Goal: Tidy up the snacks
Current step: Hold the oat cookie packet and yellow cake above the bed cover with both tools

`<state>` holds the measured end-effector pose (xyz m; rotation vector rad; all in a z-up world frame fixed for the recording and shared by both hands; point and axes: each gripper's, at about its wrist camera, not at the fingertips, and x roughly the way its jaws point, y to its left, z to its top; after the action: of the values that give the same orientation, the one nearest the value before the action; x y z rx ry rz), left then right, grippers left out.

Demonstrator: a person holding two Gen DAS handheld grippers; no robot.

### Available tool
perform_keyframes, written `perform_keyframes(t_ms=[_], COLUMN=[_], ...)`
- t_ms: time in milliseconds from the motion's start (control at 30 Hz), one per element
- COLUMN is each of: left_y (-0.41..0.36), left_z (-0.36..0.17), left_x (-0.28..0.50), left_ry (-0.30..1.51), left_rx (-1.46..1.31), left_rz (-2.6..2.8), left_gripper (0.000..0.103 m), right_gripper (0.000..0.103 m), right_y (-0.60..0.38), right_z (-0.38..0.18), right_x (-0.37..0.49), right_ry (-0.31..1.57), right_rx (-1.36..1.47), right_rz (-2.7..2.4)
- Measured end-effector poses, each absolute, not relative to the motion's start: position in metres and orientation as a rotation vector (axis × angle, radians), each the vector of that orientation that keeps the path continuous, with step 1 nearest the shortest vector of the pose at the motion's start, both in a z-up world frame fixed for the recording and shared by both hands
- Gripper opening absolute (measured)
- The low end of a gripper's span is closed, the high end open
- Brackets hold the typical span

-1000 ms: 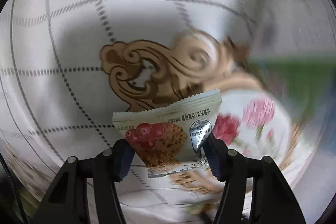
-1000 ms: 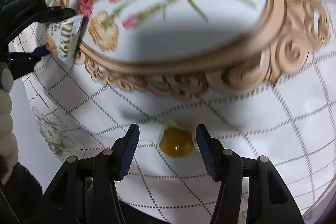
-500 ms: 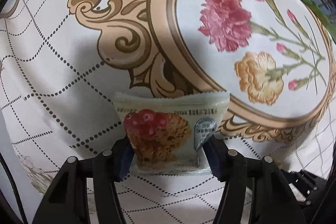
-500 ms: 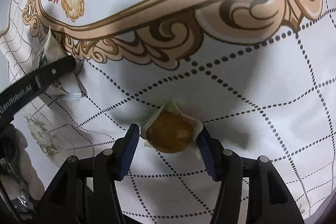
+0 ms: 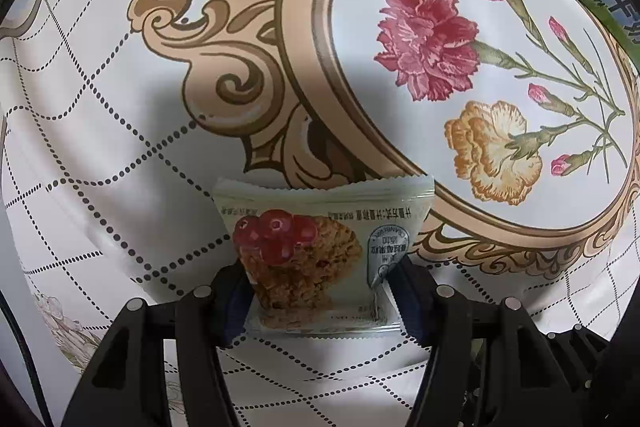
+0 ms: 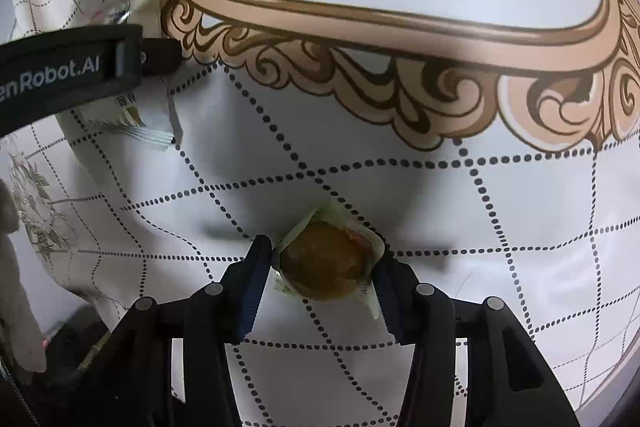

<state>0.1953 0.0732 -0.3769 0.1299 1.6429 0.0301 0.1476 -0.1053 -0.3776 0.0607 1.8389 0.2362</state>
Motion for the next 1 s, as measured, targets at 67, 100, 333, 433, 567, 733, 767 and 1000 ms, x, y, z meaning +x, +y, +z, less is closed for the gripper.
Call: perform_keyframes(t_ms=[67,100,333,433,567,733,767,1000], left_y=[0.071,0.071,0.069,0.068,0.066,0.063,0.062,0.054], left_z=[-0.378,-0.378,-0.38,-0.381,-0.383,-0.387,-0.387,-0.384], left_x=[0.194,0.195,0.196,0.196,0.198,0.2,0.201,0.203], left_ry=[1.645,1.647,1.661,1.667,1.672,1.672,1.672,1.681], left_rx=[0.139,0.143,0.165,0.168,0.172,0.185,0.188,0.201], left_rz=[0.035,0.037,0.037,0.039,0.045,0.063,0.066,0.09], left_gripper=[0.059,0.059,0.06,0.061,0.061,0.061,0.061,0.061], right_gripper=[0.055,0.055,0.053,0.055,0.058,0.056,0.055,0.049], right_y=[-0.096,-0.087,-0.075,-0.058,-0.051,-0.046,-0.046,-0.062], right_z=[-0.382,-0.385,-0.385,-0.387,-0.39,-0.39,-0.389,-0.377], right_x=[0.146,0.144,0.142,0.133,0.125,0.114,0.112,0.103], right_ry=[1.849,1.852,1.843,1.839,1.843,1.8,1.79,1.744], right_rx=[0.022,0.0,-0.052,-0.051,-0.06,-0.061,-0.06,0.041], right_rz=[0.242,0.246,0.272,0.274,0.288,0.296,0.3,0.331])
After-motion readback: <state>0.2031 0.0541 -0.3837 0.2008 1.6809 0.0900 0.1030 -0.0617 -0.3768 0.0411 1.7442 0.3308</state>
